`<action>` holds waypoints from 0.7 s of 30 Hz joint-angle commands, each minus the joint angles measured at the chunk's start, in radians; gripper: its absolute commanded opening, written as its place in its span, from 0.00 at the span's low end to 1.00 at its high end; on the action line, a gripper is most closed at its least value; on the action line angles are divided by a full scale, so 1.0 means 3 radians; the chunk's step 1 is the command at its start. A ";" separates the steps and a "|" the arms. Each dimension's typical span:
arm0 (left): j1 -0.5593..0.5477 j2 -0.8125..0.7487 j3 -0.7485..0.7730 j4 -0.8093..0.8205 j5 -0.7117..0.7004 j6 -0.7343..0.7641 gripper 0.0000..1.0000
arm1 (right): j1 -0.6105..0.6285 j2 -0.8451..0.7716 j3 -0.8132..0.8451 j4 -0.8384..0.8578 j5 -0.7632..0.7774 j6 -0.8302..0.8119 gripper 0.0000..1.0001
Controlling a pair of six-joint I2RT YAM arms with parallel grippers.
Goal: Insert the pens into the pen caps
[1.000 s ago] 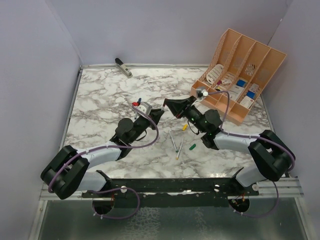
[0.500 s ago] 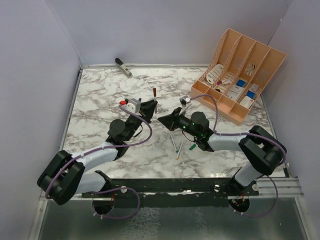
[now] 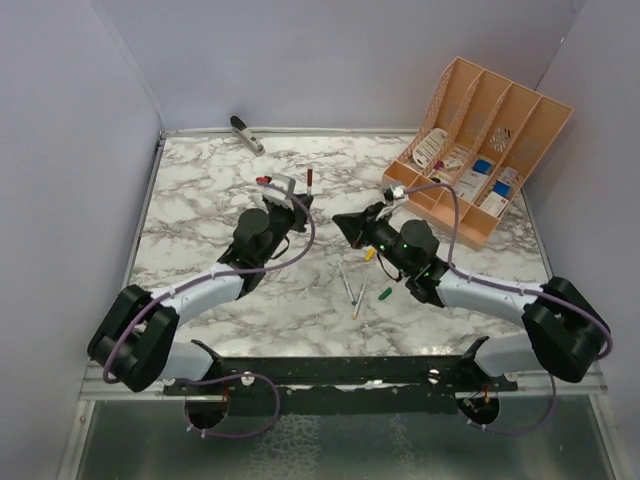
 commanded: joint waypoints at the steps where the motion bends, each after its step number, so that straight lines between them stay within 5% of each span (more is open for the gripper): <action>1: 0.0267 0.0601 0.0646 -0.1208 0.0060 -0.0139 0.00 | 0.0008 -0.0390 0.0053 -0.0516 0.0790 -0.0305 0.01; 8: 0.0436 0.1179 0.0928 -0.1474 0.0416 -0.0313 0.00 | 0.0008 -0.0777 0.0073 -0.0910 0.1217 -0.0482 0.01; 21: 0.0446 0.1773 0.1356 -0.2030 0.0414 -0.0261 0.00 | 0.0008 -0.0809 0.0022 -0.0887 0.1194 -0.0482 0.01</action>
